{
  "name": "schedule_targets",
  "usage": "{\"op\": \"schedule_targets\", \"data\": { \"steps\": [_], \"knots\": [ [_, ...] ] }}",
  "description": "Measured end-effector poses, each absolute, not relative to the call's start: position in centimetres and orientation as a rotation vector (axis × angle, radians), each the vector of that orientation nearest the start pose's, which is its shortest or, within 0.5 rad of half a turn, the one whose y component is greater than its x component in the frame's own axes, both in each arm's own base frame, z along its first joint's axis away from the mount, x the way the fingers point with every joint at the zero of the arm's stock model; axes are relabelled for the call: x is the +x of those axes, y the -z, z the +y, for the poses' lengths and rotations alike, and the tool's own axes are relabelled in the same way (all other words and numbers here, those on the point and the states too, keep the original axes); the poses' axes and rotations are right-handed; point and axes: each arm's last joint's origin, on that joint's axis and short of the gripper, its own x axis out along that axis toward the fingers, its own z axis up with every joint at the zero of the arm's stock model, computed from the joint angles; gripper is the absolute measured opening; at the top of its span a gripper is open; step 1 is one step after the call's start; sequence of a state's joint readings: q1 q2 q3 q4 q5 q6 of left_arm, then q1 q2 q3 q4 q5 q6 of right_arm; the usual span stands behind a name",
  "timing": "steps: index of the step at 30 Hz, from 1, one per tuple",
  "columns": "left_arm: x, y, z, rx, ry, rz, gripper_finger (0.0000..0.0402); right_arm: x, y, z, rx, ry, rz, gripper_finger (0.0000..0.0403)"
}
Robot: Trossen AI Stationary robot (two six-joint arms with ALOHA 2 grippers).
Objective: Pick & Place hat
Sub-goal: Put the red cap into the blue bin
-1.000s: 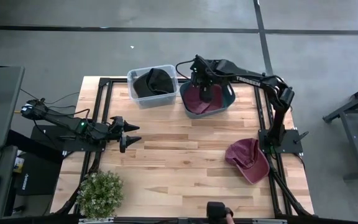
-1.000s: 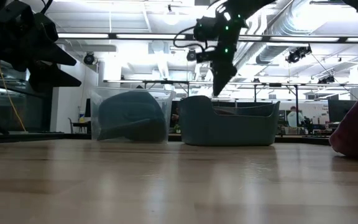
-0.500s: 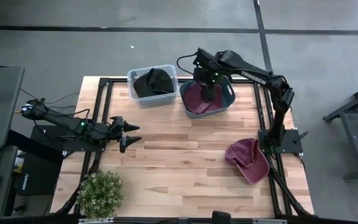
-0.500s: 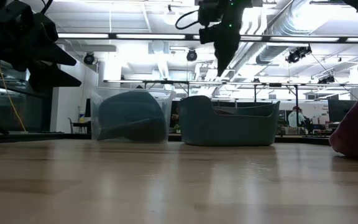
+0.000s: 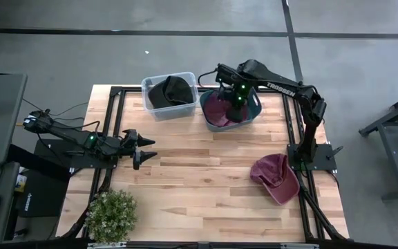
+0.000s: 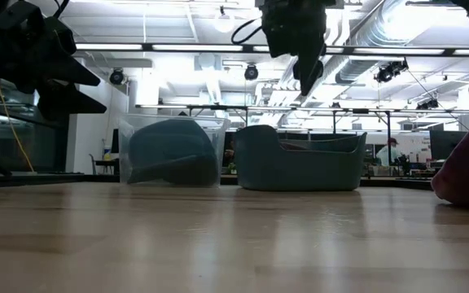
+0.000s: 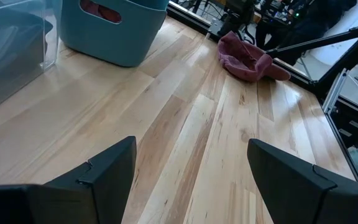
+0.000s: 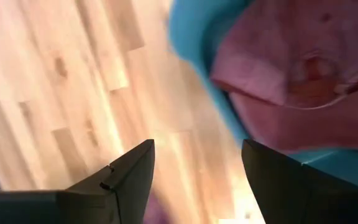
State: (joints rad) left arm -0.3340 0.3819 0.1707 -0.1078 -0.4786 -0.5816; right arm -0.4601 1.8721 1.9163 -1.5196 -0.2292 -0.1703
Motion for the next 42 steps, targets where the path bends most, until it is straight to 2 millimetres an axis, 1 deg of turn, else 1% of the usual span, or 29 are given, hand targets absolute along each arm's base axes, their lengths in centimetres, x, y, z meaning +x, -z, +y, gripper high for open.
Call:
{"op": "schedule_targets", "data": {
  "steps": [4, 8, 15, 18, 22, 26, 32, 36, 42],
  "knots": [
    [11.4, -18.0, -2.5, -0.45, -0.223, 0.242, 0.0292, 32.2, -33.1, -12.9, 0.366, 0.041, 1.429, 0.0236],
    [11.4, -18.0, -2.5, -0.45, -0.223, 0.242, 0.0292, 32.9, -33.1, -10.4, 0.365, 0.034, 1.468, 0.0236],
    [11.4, -18.0, -2.5, -0.45, -0.223, 0.242, 0.0292, 34.1, -33.0, -4.8, 0.331, -0.026, 1.503, 0.0236],
    [11.4, -18.0, -2.5, -0.45, -0.223, 0.242, 0.0292, 34.4, -33.0, -2.5, 0.323, -0.039, 1.517, 0.0236],
    [11.4, -18.0, -2.5, -0.45, -0.223, 0.242, 0.0292, 34.5, -33.0, 0.1, 0.327, -0.039, 1.534, 0.0236],
    [11.4, -18.0, -2.5, -0.45, -0.223, 0.242, 0.0292, 34.4, -33.0, 2.4, 0.327, -0.009, 1.548, 0.0236],
    [11.4, -18.0, -2.5, -0.45, -0.223, 0.242, 0.0292, 34.0, -33.0, 5.9, 0.306, 0.106, 1.553, 0.0236],
    [11.4, -18.0, -2.5, -0.45, -0.223, 0.242, 0.0292, 33.6, -33.0, 7.9, 0.263, 0.166, 1.537, 0.0236],
    [11.4, -18.0, -2.5, -0.45, -0.223, 0.242, 0.0292, 33.3, -33.0, 9.1, 0.276, 0.219, 1.525, 0.0236]
  ]
}}
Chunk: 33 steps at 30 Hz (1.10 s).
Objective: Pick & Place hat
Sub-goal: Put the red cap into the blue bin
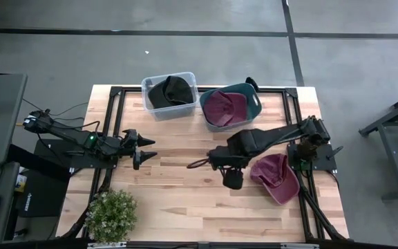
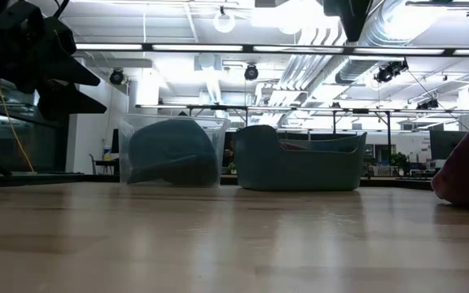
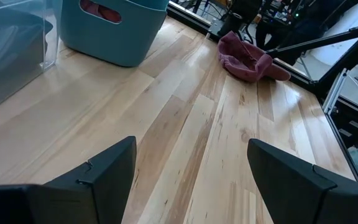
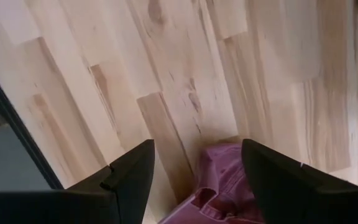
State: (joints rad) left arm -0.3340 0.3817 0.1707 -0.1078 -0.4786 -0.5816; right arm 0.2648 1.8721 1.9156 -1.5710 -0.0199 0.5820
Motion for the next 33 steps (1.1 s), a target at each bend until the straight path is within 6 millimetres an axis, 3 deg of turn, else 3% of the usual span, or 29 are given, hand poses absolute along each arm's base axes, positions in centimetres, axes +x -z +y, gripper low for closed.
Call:
{"op": "schedule_targets", "data": {
  "steps": [4, 8, 14, 16, 22, 26, 33],
  "knots": [
    [11.4, -18.0, -2.5, -0.45, -0.223, 0.242, 0.0292, 33.3, -31.6, 10.1, 0.344, 0.198, 1.501, 0.0236],
    [11.4, -18.0, -2.5, -0.45, -0.223, 0.242, 0.0292, 33.4, -27.8, 11.2, 0.454, 0.049, 1.429, 0.0236],
    [11.4, -18.0, -2.5, -0.45, -0.223, 0.242, 0.0292, 29.7, -24.2, 9.5, 0.552, 0.111, 1.448, 0.0236],
    [11.4, -18.0, -2.5, -0.45, -0.223, 0.242, 0.0292, 27.7, -24.0, 8.4, 0.57, 0.197, 1.439, 0.0236],
    [11.4, -18.0, -2.5, -0.45, -0.223, 0.242, 0.0292, 21.5, -26.1, 4.9, 0.694, 0.452, 1.306, 0.0236],
    [11.4, -18.0, -2.5, -0.45, -0.223, 0.242, 0.0292, 17.7, -25.9, 3.2, 0.75, 0.582, 1.331, 0.0236],
    [11.4, -18.0, -2.5, -0.45, -0.223, 0.242, 0.0292, 14.3, -24.5, 0.9, 0.809, 0.755, 1.418, 0.0236]
  ]
}}
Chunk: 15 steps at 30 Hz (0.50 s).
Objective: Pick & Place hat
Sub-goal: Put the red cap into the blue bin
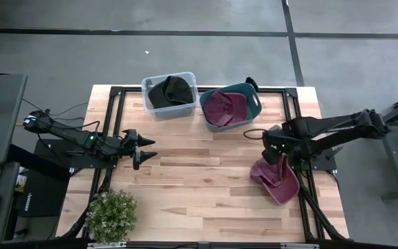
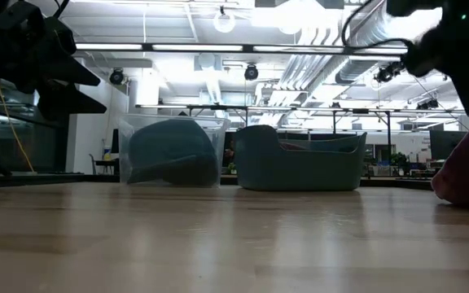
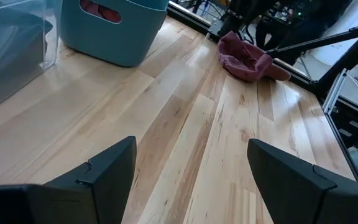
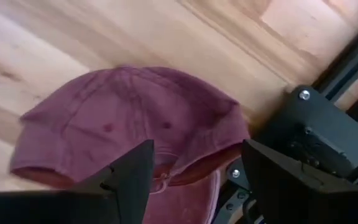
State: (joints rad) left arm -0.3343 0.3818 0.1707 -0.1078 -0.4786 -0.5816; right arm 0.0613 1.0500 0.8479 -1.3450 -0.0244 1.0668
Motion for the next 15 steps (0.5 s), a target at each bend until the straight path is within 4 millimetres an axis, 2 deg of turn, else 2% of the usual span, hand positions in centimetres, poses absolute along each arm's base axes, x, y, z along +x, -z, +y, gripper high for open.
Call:
{"op": "schedule_targets", "data": {
  "steps": [8, 15],
  "knots": [
    [11.4, -18.0, -2.5, -0.451, -0.223, 0.241, 0.0292, 13.6, -22.7, -0.7, 0.874, 0.82, 1.473, 0.0237],
    [11.4, -18.0, -2.5, -0.451, -0.223, 0.242, 0.0292, 13.7, -22.7, -1.7, 0.921, 0.871, 1.433, 0.0237]
  ]
}}
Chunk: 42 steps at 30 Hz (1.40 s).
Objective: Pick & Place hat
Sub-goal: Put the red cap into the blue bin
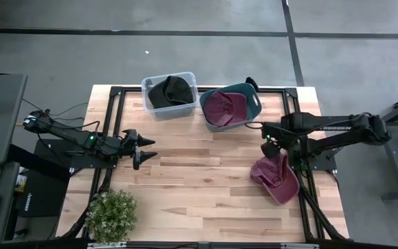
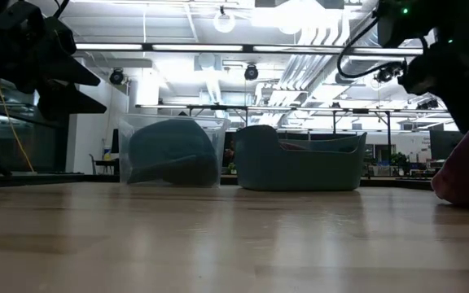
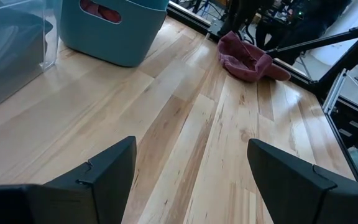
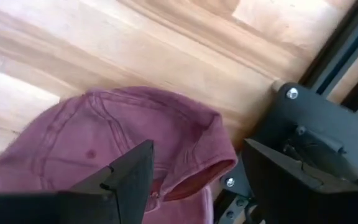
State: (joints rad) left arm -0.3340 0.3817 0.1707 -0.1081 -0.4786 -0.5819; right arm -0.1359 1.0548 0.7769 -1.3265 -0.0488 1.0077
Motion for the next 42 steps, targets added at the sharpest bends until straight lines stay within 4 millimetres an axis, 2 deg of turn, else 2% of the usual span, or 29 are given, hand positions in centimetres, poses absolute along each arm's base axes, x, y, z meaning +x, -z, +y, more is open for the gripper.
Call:
{"op": "schedule_targets", "data": {
  "steps": [8, 17, 20, 32, 42],
  "knots": [
    [11.4, -18.0, -2.5, -0.45, -0.223, 0.242, 0.0292, 13.8, -22.6, -1.7, 1.065, 0.857, 1.482, 0.0237],
    [11.4, -18.0, -2.5, -0.45, -0.223, 0.242, 0.0292, 12.3, -22.8, -1.6, 1.096, 1.06, 1.577, 0.0236],
    [11.4, -18.0, -2.5, -0.45, -0.223, 0.242, 0.0292, 12.2, -22.8, -1.6, 1.095, 1.076, 1.578, 0.0236],
    [11.4, -18.0, -2.5, -0.45, -0.223, 0.242, 0.0292, 12.4, -22.8, -1.6, 1.111, 1.105, 1.54, 0.0236],
    [11.4, -18.0, -2.5, -0.45, -0.223, 0.242, 0.0292, 13.8, -22.6, -0.9, 1.222, 1.092, 1.404, 0.0236]
  ]
}}
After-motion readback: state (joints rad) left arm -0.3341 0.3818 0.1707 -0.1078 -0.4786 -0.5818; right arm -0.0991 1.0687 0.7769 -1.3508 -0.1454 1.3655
